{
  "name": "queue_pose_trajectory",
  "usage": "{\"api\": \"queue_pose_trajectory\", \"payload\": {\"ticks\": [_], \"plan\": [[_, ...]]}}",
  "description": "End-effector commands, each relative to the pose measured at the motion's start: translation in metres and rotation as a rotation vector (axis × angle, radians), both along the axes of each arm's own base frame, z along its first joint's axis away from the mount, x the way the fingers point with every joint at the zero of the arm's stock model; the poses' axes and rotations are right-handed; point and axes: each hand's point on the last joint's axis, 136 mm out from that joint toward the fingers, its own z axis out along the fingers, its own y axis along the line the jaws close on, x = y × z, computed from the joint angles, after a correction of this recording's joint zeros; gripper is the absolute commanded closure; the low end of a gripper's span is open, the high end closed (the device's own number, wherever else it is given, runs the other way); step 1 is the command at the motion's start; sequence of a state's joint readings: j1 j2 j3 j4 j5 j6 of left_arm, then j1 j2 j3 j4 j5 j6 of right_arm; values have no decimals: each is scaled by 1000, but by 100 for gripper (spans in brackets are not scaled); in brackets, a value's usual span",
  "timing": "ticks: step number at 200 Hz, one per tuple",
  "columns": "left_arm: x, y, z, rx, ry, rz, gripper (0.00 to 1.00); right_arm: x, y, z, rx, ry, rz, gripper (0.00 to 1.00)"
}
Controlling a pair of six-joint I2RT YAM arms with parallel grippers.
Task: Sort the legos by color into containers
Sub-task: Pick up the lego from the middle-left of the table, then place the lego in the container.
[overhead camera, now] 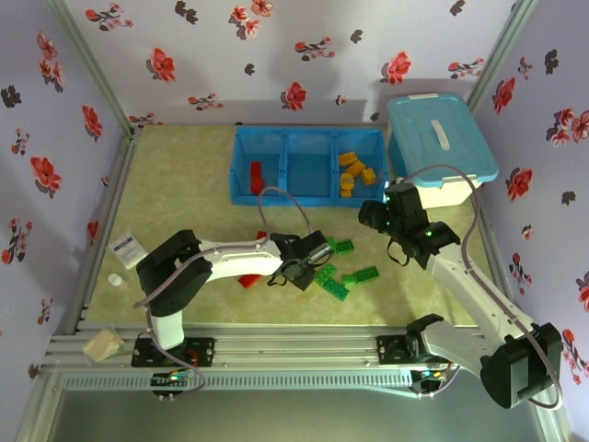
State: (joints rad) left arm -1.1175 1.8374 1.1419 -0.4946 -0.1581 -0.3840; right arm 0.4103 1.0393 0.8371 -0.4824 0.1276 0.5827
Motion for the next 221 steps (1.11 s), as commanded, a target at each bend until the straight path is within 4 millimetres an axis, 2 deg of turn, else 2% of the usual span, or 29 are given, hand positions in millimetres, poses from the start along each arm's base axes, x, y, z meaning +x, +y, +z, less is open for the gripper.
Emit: {"api": "queue_pose_trajectory", "payload": {"ticks": [1,72,93,157,221], "plan": [[5,-8,10,-4,-38,-22,67,0,-5,1,8,-11,-27,30],[22,-15,29,-41,-72,-18,76,-6,-10,1,6,-16,-40,31],[32,-20,44,-83,-88,-8,77,-7,-11,2,10,-21,-43,31],[83,-49,107,-263,-170,28,80,-17,-19,0,6,-23,-63,31],[146,-85,148,-427,-163,37,80,-34,-31,-3,10,-31,-92,32]]}}
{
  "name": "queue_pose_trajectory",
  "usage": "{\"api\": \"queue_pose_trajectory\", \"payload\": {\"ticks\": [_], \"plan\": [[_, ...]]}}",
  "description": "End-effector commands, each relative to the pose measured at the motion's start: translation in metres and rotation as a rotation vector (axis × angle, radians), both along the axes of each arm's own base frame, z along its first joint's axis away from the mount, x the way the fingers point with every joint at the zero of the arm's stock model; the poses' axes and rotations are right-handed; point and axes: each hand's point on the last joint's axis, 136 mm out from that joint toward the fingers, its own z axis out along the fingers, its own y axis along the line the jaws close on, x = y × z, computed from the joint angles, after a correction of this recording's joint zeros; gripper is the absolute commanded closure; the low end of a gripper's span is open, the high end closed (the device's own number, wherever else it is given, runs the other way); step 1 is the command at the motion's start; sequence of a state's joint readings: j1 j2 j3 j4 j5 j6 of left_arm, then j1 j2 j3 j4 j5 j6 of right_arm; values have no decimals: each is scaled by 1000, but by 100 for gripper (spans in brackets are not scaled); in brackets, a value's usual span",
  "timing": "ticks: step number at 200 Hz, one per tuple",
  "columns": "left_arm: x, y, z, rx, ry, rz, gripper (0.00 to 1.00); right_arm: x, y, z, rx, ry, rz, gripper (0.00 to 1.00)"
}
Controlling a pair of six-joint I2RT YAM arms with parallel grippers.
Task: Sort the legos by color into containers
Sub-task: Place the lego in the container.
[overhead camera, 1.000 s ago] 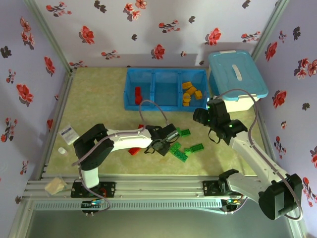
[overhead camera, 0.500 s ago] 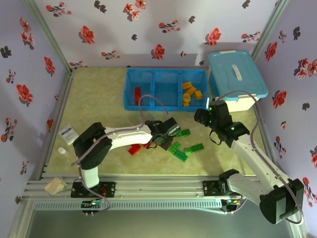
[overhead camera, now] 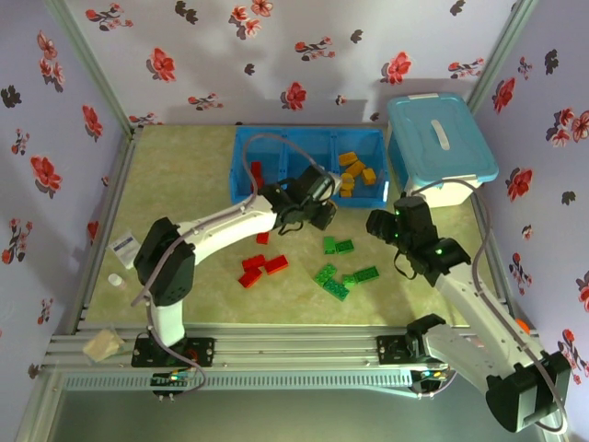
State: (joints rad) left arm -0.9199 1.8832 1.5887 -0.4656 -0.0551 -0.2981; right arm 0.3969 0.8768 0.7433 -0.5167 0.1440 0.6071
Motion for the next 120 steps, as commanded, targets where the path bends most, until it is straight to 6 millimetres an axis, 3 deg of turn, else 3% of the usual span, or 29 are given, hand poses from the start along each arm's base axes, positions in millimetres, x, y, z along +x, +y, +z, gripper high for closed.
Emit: {"api": "queue_pose_trajectory", "payload": {"ticks": [1,52,120], "plan": [[22,-17,6,-44,5,-36,80,-8,-13,-2,-10,2,-52,32],[66,-49,21,-101,-19,-22,81,-19,-20,-2,-10,-2,-63,32],[111,-72,37,-158,-28,20,78,-26,-20,-2,11,-1,-62,32]]}}
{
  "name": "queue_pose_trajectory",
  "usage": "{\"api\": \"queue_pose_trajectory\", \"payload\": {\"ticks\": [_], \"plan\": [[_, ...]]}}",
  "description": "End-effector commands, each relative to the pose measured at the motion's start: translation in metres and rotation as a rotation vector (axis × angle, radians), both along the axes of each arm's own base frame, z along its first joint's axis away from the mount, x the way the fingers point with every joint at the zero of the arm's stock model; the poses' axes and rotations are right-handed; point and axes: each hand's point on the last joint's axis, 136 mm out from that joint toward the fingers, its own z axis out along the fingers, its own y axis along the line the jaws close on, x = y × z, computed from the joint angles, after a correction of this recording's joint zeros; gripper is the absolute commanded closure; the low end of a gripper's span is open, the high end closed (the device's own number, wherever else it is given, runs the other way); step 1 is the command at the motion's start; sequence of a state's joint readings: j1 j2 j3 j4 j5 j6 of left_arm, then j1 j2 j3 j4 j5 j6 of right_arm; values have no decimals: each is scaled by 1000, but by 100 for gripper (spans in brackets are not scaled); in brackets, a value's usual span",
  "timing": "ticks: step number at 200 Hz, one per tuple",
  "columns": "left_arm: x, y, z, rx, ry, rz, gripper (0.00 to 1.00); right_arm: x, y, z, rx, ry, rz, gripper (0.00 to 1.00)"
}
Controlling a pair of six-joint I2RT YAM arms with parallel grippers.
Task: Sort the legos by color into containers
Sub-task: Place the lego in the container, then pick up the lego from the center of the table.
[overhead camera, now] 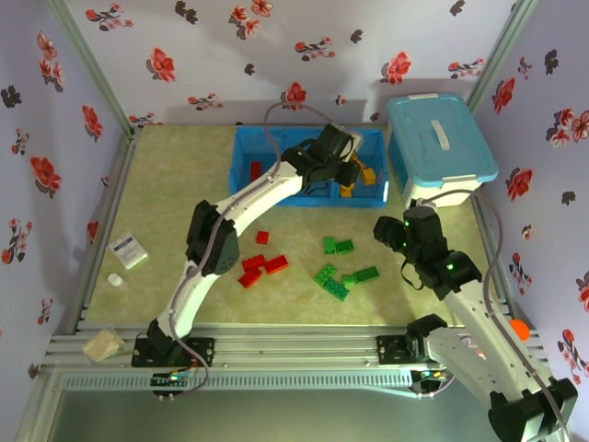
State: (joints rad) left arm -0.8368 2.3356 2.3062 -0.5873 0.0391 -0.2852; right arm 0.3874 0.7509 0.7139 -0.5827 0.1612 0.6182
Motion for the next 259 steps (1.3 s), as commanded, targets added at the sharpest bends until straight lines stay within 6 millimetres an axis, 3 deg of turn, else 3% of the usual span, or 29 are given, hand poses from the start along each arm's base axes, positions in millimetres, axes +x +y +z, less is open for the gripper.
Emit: {"api": "queue_pose_trajectory", "payload": {"ticks": [1,10,27,44,72,104,120,142,165,197,222,259], "plan": [[11,0,7,-14,20,14,78,-6,-6,-9,3,30,-31,32],[19,1,9,-33,20,33,72,-6,-5,-8,9,28,-28,32],[34,10,17,-69,33,85,51,-8,-4,-7,16,31,-23,32],[41,20,34,-92,18,110,36,-10,-5,-7,19,31,-25,32],[31,35,66,-90,-20,93,33,-11,-3,-7,32,27,-18,32],[-2,56,97,-79,-71,47,33,-7,8,-10,65,35,19,31],[-20,79,108,-74,-112,49,33,-4,18,-8,87,41,59,28],[-40,125,124,-83,-186,116,31,-1,31,-8,78,50,109,26],[-63,177,103,-83,-149,200,30,5,45,-13,72,66,144,25],[-97,236,36,8,-32,313,31,17,71,-19,70,84,193,25],[-116,257,-20,69,71,357,31,25,92,-26,65,100,231,25],[-123,269,-69,197,160,379,31,26,113,-40,45,156,272,26]]}}
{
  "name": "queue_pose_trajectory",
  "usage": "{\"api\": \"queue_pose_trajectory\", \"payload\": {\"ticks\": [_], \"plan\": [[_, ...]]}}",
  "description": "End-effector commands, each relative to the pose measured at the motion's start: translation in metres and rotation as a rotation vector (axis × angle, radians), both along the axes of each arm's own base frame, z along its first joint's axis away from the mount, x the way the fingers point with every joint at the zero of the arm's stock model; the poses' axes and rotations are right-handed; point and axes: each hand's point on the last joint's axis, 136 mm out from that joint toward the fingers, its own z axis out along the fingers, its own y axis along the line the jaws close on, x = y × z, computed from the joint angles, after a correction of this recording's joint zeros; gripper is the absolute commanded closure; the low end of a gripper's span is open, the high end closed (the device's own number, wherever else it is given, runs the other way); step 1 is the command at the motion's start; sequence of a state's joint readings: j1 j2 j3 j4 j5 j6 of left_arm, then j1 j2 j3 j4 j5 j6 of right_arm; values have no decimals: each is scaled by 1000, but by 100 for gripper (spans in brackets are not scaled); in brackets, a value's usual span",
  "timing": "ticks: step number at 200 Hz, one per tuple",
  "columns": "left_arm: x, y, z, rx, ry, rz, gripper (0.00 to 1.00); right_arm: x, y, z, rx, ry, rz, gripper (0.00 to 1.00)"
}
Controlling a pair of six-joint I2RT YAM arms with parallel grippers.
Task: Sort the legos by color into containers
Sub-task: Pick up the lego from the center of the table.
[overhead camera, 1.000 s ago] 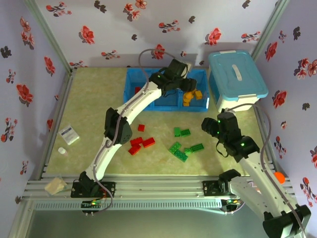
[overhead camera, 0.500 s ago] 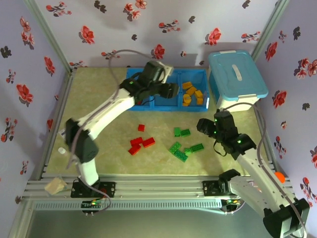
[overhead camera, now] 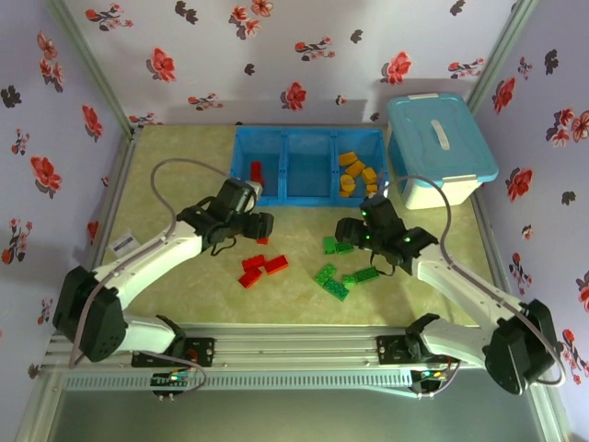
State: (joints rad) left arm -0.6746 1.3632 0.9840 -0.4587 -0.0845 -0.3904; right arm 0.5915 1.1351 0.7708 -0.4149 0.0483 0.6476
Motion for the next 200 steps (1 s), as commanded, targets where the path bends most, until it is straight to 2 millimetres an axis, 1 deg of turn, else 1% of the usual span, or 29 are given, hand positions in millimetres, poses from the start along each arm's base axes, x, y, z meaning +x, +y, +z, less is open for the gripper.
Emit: {"api": "queue_pose_trajectory", "payload": {"ticks": [1,27,59,80,108,130,169,200], "plan": [[6,7,-13,38,15,55,31,8,16,12,34,-25,6,26],[14,2,-35,73,51,57,32,5,18,7,35,-19,3,25],[24,-3,-63,134,105,64,36,-1,16,2,36,-10,-7,25],[32,-5,-77,163,120,81,38,-3,13,1,30,-9,-10,26],[40,-9,-86,180,129,94,40,-4,11,1,24,-11,-13,26],[43,-11,-94,201,152,92,43,-5,9,0,19,-13,-17,26],[39,-12,-104,217,181,97,50,-6,7,-1,16,-15,-21,26],[34,-15,-107,225,192,91,53,-6,7,-2,13,-16,-20,26]]}}
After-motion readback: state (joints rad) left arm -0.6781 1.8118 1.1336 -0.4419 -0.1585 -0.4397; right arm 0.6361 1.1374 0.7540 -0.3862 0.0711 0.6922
